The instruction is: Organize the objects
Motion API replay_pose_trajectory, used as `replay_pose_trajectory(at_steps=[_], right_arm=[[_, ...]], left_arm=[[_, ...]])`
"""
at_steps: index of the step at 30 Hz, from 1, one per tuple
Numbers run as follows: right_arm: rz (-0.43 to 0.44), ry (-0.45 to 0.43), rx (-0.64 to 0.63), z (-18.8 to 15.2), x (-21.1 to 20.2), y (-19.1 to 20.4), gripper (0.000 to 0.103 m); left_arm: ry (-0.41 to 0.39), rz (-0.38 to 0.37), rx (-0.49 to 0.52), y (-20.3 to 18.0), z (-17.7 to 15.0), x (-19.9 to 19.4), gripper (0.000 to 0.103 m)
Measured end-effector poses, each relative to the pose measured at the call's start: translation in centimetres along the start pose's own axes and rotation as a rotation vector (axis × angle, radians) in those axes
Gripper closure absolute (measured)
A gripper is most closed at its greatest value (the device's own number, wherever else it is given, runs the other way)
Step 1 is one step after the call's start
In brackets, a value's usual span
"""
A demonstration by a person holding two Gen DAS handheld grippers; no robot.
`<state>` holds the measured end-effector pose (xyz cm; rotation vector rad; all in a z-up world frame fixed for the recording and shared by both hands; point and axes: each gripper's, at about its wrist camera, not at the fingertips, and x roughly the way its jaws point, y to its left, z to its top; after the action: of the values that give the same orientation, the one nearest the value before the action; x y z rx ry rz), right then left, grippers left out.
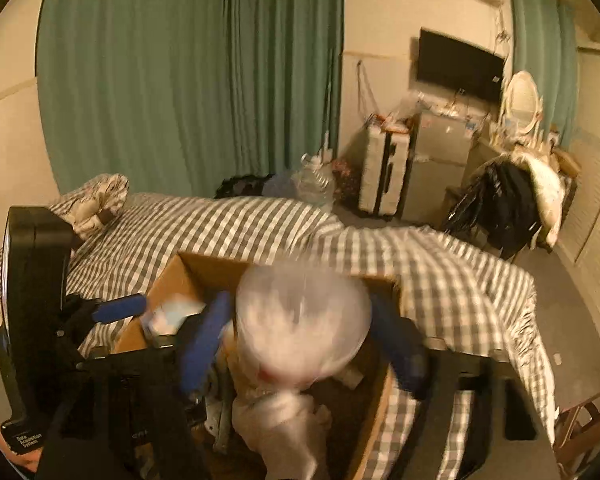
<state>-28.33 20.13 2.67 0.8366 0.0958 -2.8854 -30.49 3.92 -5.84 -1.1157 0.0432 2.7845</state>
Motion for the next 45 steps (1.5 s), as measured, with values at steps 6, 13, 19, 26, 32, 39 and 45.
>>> replay_pose_trajectory(at_steps=[6,13,19,26,32,39,45], right_arm=[[0.006,-0.037,0.027,1.0,-3.0,-0.4,0.01],[-0.035,-0.059,0.02,1.9,-8.6,0.2,0.009],[-0.124,-0.117,-0.026,4.0,-15.5,0.6,0.001],[-0.168,-0.168,-0.029,4.9,-23.3,1.6,0.0],[-0.192,-0.16,0.007,3.7,-27.5,2.3,0.0],[-0.186,-0.174,0.082,0.5,-29.5,2.9,0.0],[-0.191,-0.186,0.06,-3.2,-26.9,3.6,0.0]], left_arm=[[-0.025,0.007,-0.008,0.9,0.4,-3.4,0.002],[-0.142,0.016,-0.004,1.1,1.6,-11.3,0.0],[-0.239,0.028,0.006,1.6,1.9,-18.9,0.0],[-0.345,0.025,0.03,1.6,1.1,-27.0,0.0],[-0.429,-0.012,0.052,1.1,-0.6,-31.5,0.0],[-0.478,-0.017,0.028,0.2,-3.4,-32.2,0.0],[-0.45,0.014,-0.018,-0.1,-6.3,-28.7,0.0]])
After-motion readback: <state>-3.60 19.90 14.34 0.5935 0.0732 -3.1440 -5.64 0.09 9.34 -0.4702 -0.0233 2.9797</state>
